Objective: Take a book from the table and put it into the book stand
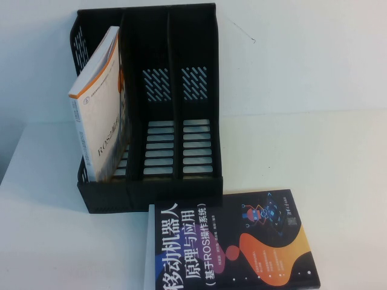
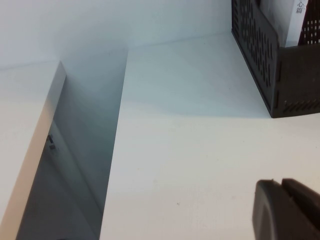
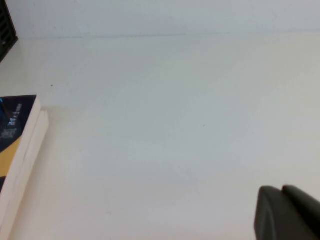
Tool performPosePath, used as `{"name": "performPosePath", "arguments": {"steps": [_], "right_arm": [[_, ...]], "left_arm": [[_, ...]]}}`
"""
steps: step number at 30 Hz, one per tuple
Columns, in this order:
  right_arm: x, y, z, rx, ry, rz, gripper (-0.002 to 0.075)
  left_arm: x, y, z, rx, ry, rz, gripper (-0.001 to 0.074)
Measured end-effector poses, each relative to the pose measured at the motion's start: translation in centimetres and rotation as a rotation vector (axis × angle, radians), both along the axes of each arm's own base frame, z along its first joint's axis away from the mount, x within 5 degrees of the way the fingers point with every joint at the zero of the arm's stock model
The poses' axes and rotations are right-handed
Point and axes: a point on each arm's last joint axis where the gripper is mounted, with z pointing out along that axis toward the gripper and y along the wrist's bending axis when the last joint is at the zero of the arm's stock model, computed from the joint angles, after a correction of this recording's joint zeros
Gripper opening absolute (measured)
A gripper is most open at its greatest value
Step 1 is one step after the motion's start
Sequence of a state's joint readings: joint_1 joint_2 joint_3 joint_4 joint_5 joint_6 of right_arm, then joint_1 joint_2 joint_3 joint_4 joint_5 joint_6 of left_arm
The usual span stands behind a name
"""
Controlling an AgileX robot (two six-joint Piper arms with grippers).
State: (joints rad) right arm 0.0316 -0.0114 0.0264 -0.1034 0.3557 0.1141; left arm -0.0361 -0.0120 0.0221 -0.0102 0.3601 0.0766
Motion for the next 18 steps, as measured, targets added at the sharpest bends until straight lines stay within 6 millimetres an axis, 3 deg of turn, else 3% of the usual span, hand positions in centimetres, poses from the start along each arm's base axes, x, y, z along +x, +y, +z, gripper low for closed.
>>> {"name": "performPosePath", "arguments": {"steps": [13, 18], "right_arm": [[0.03, 0.01, 0.08, 0.000, -0.009, 0.001, -0.0002], [0.26, 0.08, 0.83, 0.002, -0.095, 0.009, -0.0002]], "left_arm": [[0.00, 0.00, 0.00, 0.000, 0.000, 0.000, -0.0003], [0.01, 0.00, 0.03, 0.000, -0.003, 0.000, -0.0003]]}}
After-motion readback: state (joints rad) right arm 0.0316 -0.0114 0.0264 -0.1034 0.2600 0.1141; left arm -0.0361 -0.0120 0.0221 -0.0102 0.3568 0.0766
